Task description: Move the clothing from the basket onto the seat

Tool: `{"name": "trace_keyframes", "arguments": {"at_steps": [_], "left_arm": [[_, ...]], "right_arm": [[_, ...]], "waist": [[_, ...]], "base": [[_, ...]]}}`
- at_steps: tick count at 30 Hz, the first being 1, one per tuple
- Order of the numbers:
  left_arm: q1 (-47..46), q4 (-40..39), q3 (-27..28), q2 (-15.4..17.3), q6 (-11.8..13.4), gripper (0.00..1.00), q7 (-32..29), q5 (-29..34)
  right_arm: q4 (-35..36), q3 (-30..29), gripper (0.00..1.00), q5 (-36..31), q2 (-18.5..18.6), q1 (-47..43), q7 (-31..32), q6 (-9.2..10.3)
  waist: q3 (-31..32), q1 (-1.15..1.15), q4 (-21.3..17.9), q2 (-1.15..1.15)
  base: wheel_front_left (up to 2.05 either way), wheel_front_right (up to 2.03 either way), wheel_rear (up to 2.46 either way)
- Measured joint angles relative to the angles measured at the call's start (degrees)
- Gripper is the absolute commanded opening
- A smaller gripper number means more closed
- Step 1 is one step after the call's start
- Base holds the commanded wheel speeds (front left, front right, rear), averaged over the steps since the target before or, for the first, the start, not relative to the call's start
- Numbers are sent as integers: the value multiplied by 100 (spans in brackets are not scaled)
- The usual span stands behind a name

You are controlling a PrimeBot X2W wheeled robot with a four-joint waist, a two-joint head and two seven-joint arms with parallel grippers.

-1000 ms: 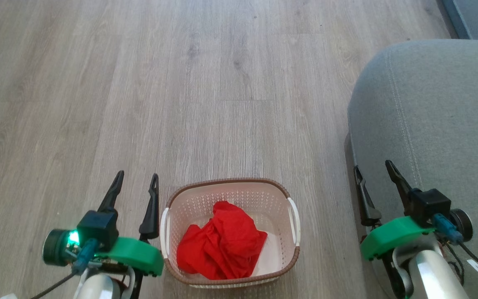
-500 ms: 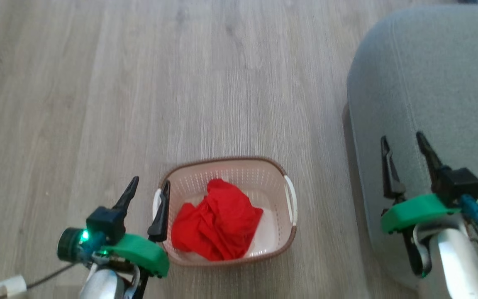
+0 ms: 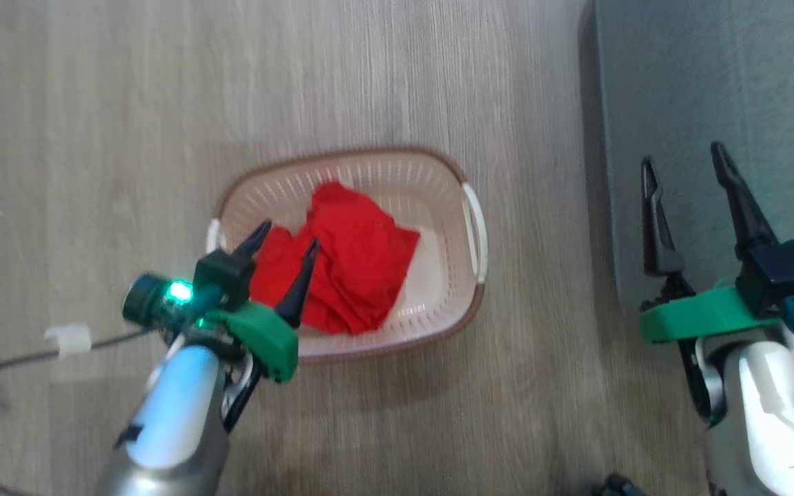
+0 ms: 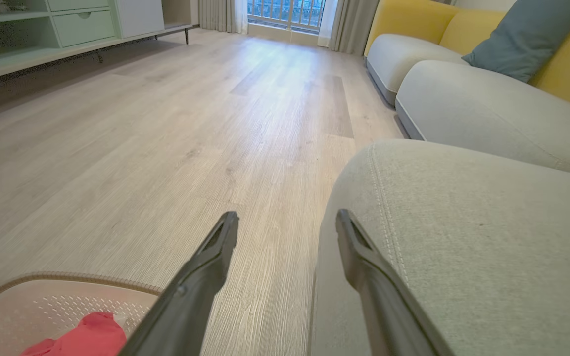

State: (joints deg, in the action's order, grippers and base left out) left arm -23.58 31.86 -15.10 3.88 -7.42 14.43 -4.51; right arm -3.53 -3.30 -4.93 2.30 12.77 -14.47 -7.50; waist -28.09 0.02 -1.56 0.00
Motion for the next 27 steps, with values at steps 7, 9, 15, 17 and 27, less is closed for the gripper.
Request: {"name": "trace_keyframes", "arguments": {"at_steps": [7,9,15,17,27], "left_arm": [[-791,523,-567,220,-1,100,1,89],[-984,727,-731,301,-1,100,1,56],[-1842,1556,-1194,392,-2,100,1,353],[-2189,1757,-1294,398,-2,100,1,463],[-3074,3419,-1292,334,328,100,2,512]], "right_arm": [[326,197,100,-13,4,138,-1,0],[408,236,100,-13,7,176,-1,0],[677,385,100,47,9,229,-16,0],[722,467,100,63,10,288,-16,0],[906,771,100,257,10,494,-16,0]], "waist": [[-869,0,-175,0],[-1125,-1,-257,0],[-1838,-1,-506,0],[-2054,-1,-589,0],[-2735,-2,-1016,0]], "base": [[0,0,0],[0,0,0],[0,0,0],[0,0,0],[0,0,0]]}}
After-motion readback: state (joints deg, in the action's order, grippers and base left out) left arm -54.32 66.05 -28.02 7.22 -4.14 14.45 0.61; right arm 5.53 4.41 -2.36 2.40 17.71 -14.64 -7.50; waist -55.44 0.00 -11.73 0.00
